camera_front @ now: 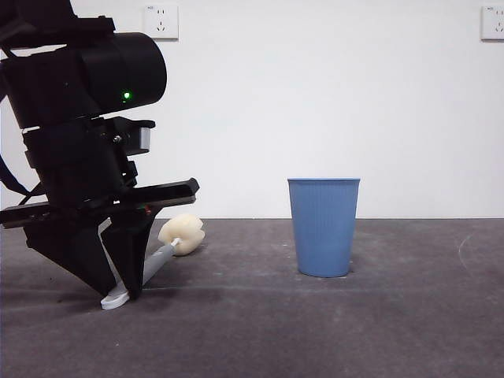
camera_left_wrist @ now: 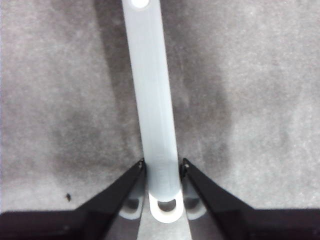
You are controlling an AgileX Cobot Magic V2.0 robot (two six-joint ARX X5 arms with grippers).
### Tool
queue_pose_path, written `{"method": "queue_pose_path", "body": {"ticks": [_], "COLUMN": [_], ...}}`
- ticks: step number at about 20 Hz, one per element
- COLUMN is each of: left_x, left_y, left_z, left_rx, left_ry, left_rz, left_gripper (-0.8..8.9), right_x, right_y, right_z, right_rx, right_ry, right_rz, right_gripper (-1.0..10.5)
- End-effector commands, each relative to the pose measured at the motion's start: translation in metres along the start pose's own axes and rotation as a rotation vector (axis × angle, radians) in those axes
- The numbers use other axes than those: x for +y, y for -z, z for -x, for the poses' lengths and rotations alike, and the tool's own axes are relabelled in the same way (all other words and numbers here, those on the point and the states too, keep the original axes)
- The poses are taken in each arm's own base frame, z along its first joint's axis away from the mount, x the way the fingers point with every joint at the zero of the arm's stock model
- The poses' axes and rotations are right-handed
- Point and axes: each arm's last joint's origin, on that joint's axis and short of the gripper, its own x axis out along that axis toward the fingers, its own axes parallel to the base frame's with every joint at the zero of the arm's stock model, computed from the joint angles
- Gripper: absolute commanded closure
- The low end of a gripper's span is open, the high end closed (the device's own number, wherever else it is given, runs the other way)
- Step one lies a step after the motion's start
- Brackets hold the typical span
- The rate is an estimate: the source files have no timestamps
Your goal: Pick up the cup brush,pick up the cup,insert the brush into the cup,clean the cup,put the cup brush back,put the cup back to the fixed position on the table
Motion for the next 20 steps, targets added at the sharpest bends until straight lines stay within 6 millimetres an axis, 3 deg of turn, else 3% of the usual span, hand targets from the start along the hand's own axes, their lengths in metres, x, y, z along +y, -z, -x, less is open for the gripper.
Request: {"method": "queue_pose_path", "body": {"ticks": [1,3,15,16,20], "left_x": [0.000,-0.001,-0.015,-0.015,-0.014], "left_y": [0.004,0.003,-0.028,-0.028,-0.030], "left_z": [-0.005,-0.005,0.024,0.028,0.065], "left_rx": [0.036,0.032,0.003,0.006,-0.098], "left_ry": [0.008,0.010,0.025,0.021,0.066], "left_rz": [0.008,0.008,-0.046,-0.078,-0.147], "left_gripper": [7.03,7.58,7.62,8.29,8.22], "right_x": [0.001,0.001,-0.002,-0.003,-0.008], "right_y": [-0.001,-0.001,-0.003,-0.005,-0.017], "right_z": [0.001,0.001,-0.003,-0.005,-0.013], "right_rx": [-0.009,-0.008,0.010,0.013,-0.028], "right_ry": [-0.002,-0.002,-0.003,-0.003,-0.028], "right_rz": [0.000,0.000,-0.045,-0.047,-0.007], "right_gripper": [4.1,4.1,4.1,4.1,4.1]}}
